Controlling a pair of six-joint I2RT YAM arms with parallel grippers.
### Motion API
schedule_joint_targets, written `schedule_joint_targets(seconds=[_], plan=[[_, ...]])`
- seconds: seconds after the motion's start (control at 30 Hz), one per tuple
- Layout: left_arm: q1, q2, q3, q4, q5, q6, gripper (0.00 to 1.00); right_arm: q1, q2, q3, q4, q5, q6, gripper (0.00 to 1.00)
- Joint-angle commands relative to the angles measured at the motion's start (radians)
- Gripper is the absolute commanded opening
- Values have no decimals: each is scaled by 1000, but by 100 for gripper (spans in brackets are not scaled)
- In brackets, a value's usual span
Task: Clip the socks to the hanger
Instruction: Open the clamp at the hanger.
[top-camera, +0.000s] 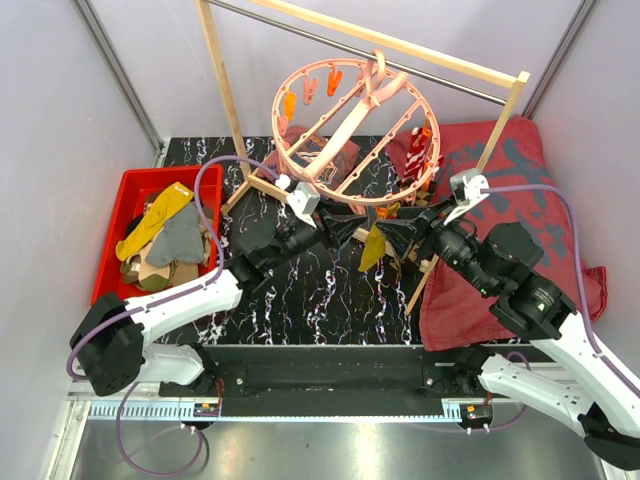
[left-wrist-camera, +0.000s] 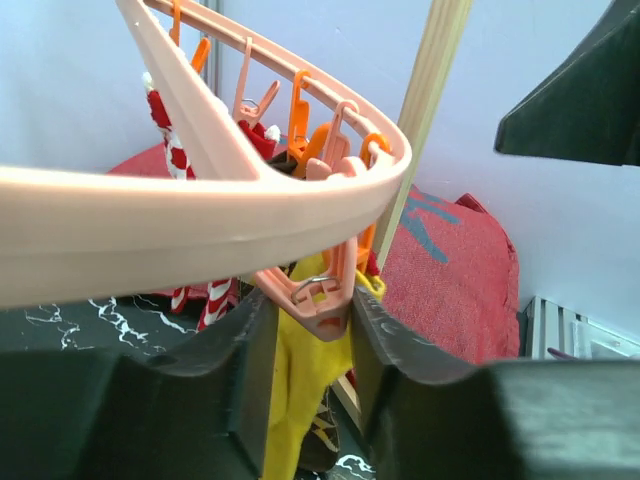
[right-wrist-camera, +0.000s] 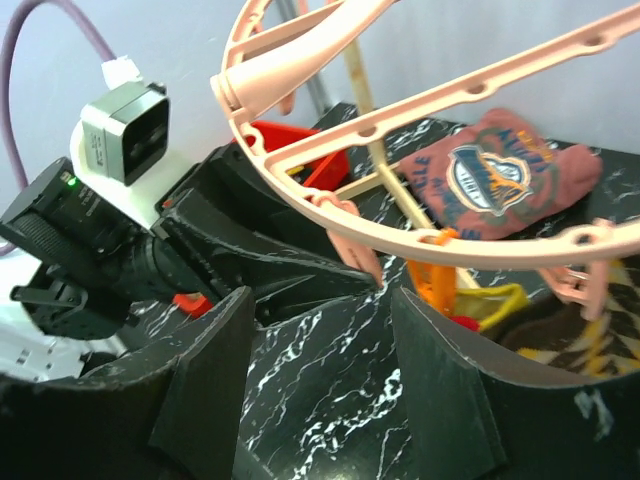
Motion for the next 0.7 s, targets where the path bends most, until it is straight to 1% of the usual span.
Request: schedule_joint_targets(seconds=[0.0, 0.17, 0.27, 0.4, 0.67], plan=[[-28, -6, 43, 58, -17, 18, 31, 1, 46, 42, -9, -82, 32, 65], [-63, -11, 45, 36, -81, 37, 26, 1, 72, 40, -7, -51, 75, 65], [-106, -14, 51, 7, -175, 77, 23, 1, 83, 32, -7, -13, 111, 64], [-158, -11, 73, -41, -288, 121, 21, 1, 75, 12, -1, 87, 160, 61], [-266, 51, 134, -79, -497, 213, 20, 1, 69, -27, 40, 188, 161, 54]])
